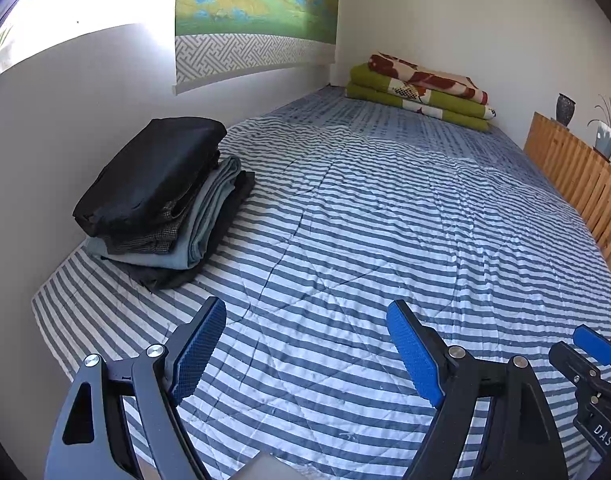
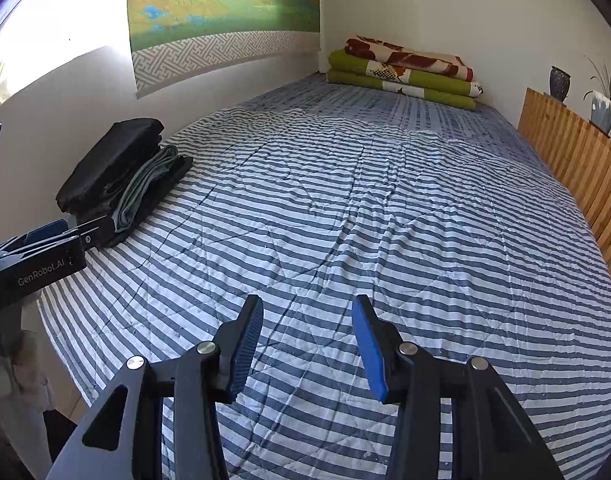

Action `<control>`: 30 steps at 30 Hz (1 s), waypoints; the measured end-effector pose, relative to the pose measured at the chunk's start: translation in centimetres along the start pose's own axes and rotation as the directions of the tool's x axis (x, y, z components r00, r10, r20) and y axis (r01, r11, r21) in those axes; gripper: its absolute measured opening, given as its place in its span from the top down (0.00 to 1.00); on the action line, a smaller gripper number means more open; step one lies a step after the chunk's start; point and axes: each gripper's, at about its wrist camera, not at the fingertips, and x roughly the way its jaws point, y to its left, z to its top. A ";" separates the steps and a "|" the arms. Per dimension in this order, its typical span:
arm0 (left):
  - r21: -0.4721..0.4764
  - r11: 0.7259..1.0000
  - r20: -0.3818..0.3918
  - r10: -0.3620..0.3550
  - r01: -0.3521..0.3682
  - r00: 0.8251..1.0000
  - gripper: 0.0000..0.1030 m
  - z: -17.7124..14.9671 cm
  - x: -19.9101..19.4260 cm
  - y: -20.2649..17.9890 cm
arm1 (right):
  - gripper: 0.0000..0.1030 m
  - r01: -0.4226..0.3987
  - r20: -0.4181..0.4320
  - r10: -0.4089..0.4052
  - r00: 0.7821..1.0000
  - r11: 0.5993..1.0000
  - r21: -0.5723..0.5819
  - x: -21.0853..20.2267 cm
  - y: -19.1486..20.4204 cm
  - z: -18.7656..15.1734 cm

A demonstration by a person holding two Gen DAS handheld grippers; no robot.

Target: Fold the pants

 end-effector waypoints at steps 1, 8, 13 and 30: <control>0.001 1.000 0.000 0.000 0.000 1.000 0.17 0.0 0.1 0.0 | 0.59 -0.002 -0.002 0.002 1.000 1.000 0.005 0.0 -0.1 0.0; -0.003 1.000 -0.007 0.000 0.000 1.000 0.17 0.0 0.5 0.0 | 0.59 -0.002 -0.018 0.002 1.000 1.000 0.008 0.4 -0.3 -0.4; -0.003 1.000 -0.007 -0.007 0.007 1.000 0.17 0.0 0.4 -0.2 | 0.59 -0.004 -0.021 0.005 1.000 1.000 0.012 0.5 -0.4 -0.3; -0.009 1.000 -0.007 -0.007 0.007 1.000 0.17 0.0 0.6 -0.3 | 0.59 -0.004 -0.036 0.006 0.999 1.000 0.028 0.8 -1.2 -0.5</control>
